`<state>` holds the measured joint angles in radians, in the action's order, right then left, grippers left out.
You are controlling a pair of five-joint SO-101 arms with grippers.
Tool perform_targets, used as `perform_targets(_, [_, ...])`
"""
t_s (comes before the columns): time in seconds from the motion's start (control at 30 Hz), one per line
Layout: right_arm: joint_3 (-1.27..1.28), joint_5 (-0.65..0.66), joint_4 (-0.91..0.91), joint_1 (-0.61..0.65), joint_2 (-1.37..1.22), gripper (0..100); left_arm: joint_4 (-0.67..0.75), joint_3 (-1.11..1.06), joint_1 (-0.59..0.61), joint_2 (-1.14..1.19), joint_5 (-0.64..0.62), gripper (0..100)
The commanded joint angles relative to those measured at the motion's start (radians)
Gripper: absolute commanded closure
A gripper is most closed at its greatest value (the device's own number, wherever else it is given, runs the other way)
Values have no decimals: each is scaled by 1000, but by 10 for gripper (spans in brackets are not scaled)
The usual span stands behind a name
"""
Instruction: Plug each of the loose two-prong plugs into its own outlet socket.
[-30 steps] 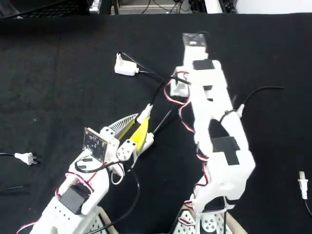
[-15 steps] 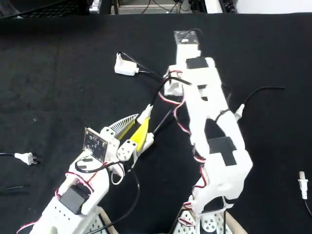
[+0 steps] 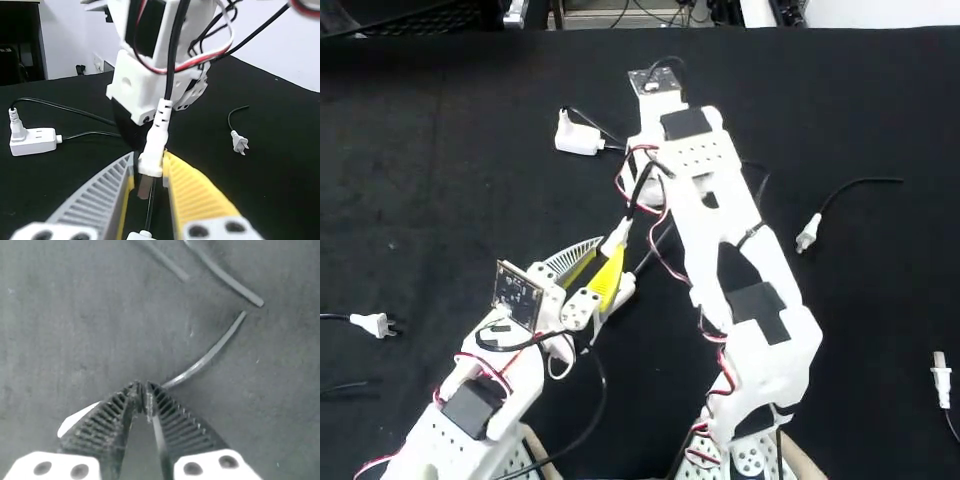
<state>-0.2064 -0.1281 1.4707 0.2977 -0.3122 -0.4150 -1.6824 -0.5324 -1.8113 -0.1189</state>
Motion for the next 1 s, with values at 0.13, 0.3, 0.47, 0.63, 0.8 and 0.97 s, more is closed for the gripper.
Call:
perform_targets(0.13, [-81, -2, 118, 91, 79, 986, 20, -18, 58, -6, -6, 971])
perform_targets(0.3, [-88, -2, 183, 100, 97, 986, 20, -18, 54, -6, -6, 971])
perform_targets(0.47, [-82, -2, 219, 163, 116, 986, 20, -18, 54, -6, -6, 971])
perform_targets(0.63, [-79, 0, 258, 222, 153, 986, 21, -18, 54, -6, -6, 971])
perform_targets(0.8, [-51, 34, 262, 230, 177, 986, 21, -18, 59, -6, -6, 971])
perform_targets(0.97, [-4, 58, 261, 233, 211, 986, 21, -18, 59, -6, -6, 971])
